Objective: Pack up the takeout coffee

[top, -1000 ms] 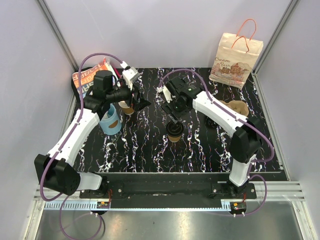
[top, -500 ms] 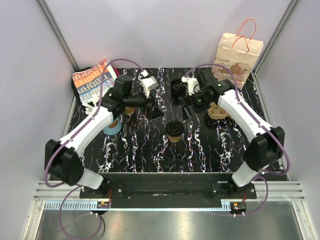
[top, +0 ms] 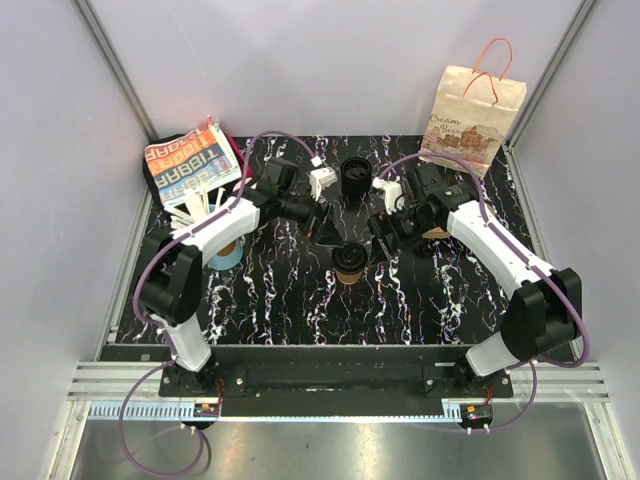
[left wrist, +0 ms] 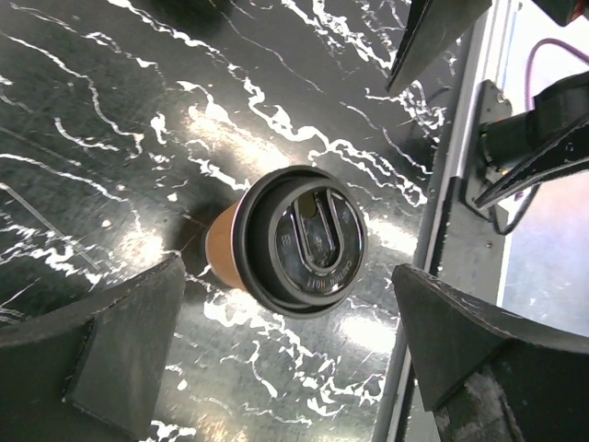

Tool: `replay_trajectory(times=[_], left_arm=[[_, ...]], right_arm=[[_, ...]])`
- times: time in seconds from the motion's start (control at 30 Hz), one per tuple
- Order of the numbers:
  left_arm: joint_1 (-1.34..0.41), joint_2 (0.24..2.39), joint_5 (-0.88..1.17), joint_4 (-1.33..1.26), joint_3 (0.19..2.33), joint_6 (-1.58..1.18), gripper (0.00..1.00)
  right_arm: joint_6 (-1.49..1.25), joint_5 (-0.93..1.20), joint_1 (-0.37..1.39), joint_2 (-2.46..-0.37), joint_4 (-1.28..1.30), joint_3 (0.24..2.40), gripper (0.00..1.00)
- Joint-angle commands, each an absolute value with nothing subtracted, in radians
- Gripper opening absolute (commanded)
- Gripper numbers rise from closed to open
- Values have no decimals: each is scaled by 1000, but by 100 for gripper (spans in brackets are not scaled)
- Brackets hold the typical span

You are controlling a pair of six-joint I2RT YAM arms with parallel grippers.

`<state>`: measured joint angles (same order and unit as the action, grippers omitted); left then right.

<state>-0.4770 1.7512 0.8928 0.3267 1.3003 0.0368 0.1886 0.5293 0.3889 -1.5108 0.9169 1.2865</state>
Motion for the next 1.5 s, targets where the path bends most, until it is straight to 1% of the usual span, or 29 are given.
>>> replay_trajectory(times=[0.0,0.33,0.9,1.23,1.27,1.37,1.4,1.47], left_arm=[[-480,1796,965,299,1365,9,99],[-488,1904,948,350,1422,17,99],[-511,1957,977,368,1417,31,98],[-511,1993,983,368,1425,17,86],[-509,1996,985,367,1425,15,82],[-511,2003,991,365,1424,11,77],[-509,2006,992,362,1424,11,73],[-511,2011,996,356,1420,5,70]], right_arm=[[218,589,370,-1465,877,1281,88],[227,620,365,-1457,876,1267,87],[229,627,364,-1422,880,1262,84],[229,661,364,-1405,888,1243,81],[232,666,364,-1405,888,1241,81],[232,687,365,-1413,877,1229,80],[226,692,364,-1416,874,1223,79],[219,699,364,-1431,859,1212,79]])
